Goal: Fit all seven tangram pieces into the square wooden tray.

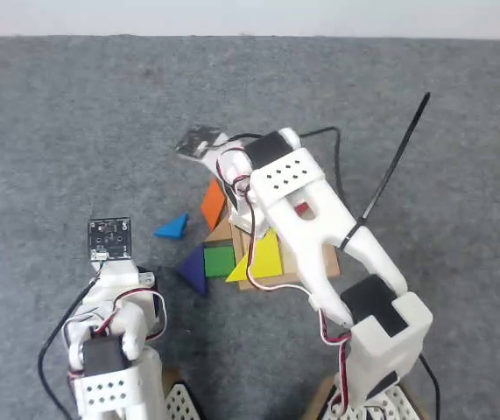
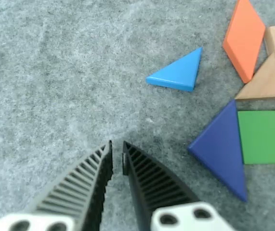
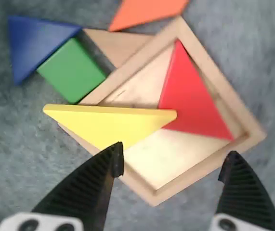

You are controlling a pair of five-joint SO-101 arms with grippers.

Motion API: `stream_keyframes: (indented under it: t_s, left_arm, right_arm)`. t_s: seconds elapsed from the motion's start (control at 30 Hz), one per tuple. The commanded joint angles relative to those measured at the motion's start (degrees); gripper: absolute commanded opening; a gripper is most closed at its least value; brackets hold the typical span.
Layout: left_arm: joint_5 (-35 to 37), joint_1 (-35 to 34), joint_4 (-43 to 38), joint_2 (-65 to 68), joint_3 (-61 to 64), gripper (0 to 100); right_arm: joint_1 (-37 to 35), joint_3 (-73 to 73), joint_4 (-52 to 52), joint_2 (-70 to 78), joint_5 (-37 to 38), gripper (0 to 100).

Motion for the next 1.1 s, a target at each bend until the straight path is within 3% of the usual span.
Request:
stream_keyframes:
  t_s: [0.0,0.2,0.5,1.07]
  left_arm:
    - [-0.3,0.4,0.2,-1.0,-0.3,4]
    - [-0.3,0.4,0.2,-1.0,-0.3,4]
    - [-0.3,0.4,0.2,-1.0,-0.3,4]
    - [-0.3,0.4,0.2,-1.0,-0.3,4]
  right_arm:
    - [1.7,1.0,0.0,0.2,-2.3,30.9]
    - [8.3,9.9,-3.6,-2.8,-1.5,27.3]
    - [6.8,22.9,-16.7,-5.7,-3.6,28.6]
    - [5.1,12.4,-21.2,4.0,-3.7,28.5]
